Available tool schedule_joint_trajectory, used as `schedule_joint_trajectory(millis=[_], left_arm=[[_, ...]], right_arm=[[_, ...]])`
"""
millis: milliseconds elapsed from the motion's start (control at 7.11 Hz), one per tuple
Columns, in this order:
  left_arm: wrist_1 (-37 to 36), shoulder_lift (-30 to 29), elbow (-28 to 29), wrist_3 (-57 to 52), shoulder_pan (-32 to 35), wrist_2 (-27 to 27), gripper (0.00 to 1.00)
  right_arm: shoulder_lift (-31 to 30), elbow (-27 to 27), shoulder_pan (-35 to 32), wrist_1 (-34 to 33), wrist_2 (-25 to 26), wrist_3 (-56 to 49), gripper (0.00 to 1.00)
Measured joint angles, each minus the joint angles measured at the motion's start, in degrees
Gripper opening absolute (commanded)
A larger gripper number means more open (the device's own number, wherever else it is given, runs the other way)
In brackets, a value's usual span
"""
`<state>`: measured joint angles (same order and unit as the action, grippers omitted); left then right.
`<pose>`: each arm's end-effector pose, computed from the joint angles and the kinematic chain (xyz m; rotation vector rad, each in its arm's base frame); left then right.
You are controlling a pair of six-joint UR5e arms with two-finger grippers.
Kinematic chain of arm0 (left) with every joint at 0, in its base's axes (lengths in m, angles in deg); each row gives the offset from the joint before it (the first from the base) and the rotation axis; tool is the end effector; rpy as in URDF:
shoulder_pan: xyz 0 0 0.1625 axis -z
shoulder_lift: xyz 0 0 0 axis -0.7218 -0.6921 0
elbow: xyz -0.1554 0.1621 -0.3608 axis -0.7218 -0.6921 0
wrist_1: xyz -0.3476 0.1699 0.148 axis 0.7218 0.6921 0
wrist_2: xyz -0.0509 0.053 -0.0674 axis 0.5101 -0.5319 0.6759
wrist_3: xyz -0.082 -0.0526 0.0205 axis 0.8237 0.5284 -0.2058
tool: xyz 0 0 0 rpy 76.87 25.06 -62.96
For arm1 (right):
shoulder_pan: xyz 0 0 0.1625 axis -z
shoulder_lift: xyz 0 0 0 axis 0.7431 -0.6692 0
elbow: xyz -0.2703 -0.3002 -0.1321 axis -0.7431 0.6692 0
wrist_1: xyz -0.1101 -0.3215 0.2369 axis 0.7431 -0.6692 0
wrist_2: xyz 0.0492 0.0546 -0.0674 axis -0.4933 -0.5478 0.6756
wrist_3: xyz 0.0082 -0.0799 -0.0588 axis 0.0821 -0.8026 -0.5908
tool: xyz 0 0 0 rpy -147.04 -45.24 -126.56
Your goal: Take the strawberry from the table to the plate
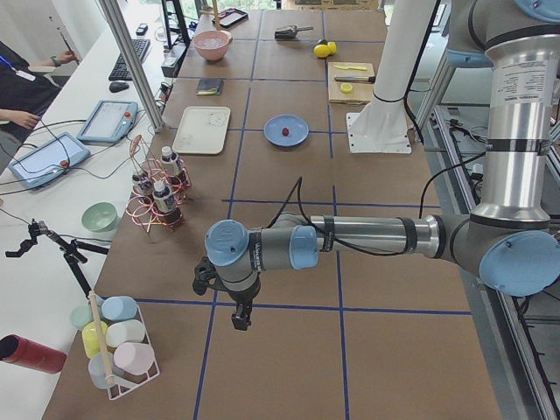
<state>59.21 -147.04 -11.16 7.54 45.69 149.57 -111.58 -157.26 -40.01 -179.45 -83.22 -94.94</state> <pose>-0.0807 -0.4748 0.6659 0.0146 0.7616 0.1527 0.0450 -0.4680 0.5906 0.1162 -0.8068 -0.2195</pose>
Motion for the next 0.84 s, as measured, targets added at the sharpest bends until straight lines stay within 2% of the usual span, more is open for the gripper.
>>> schedule_joint_trajectory(millis=[844], left_arm=[[1.5,-0.2,0.1,0.1,0.0,-0.3,1.00]], right_arm=[[-4.9,4.5,-6.7,0.6,-2.6,-1.7,1.00]])
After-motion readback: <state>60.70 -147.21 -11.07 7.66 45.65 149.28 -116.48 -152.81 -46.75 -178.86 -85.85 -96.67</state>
